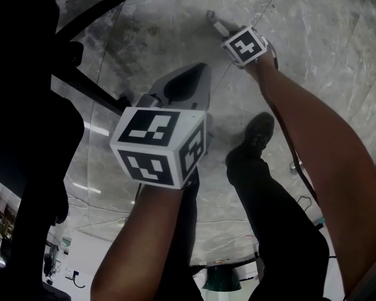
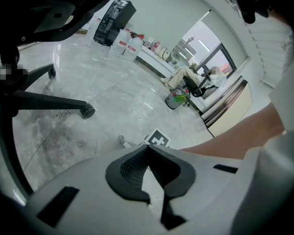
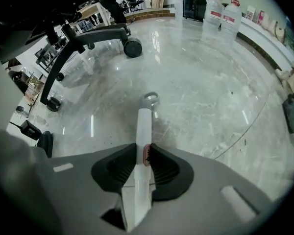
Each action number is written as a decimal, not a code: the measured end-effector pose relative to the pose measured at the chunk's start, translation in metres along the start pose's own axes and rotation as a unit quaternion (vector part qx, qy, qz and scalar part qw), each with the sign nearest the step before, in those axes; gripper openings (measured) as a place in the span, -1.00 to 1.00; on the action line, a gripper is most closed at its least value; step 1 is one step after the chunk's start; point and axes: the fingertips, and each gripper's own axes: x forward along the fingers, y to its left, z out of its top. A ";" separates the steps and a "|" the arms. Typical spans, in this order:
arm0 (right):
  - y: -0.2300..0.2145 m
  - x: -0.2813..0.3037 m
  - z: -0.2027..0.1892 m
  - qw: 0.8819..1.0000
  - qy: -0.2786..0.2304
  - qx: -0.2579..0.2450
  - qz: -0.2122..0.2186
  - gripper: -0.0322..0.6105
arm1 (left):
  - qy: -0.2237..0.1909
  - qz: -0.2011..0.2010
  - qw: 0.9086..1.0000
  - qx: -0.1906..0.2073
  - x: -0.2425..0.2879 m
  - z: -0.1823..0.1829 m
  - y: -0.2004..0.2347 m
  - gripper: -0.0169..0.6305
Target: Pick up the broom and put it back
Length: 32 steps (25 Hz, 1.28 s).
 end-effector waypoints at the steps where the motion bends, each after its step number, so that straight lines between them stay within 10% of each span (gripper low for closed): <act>1: 0.002 -0.004 0.003 1.000 -0.006 0.002 0.003 -0.62 | -0.001 -0.002 1.000 0.003 -0.001 0.000 -0.003 -0.93; 13: 0.066 -0.217 0.062 0.991 -0.130 -0.034 0.026 -0.63 | -0.040 -0.002 0.999 0.019 -0.104 0.062 -0.079 -0.93; 24: 0.169 -0.570 0.173 0.952 -0.267 -0.141 0.048 -0.63 | -0.110 0.015 0.993 0.049 -0.333 0.192 -0.187 -0.92; 32: 0.280 -0.685 0.235 0.934 -0.279 -0.215 0.062 -0.63 | -0.159 0.051 0.985 0.028 -0.501 0.243 -0.182 -0.93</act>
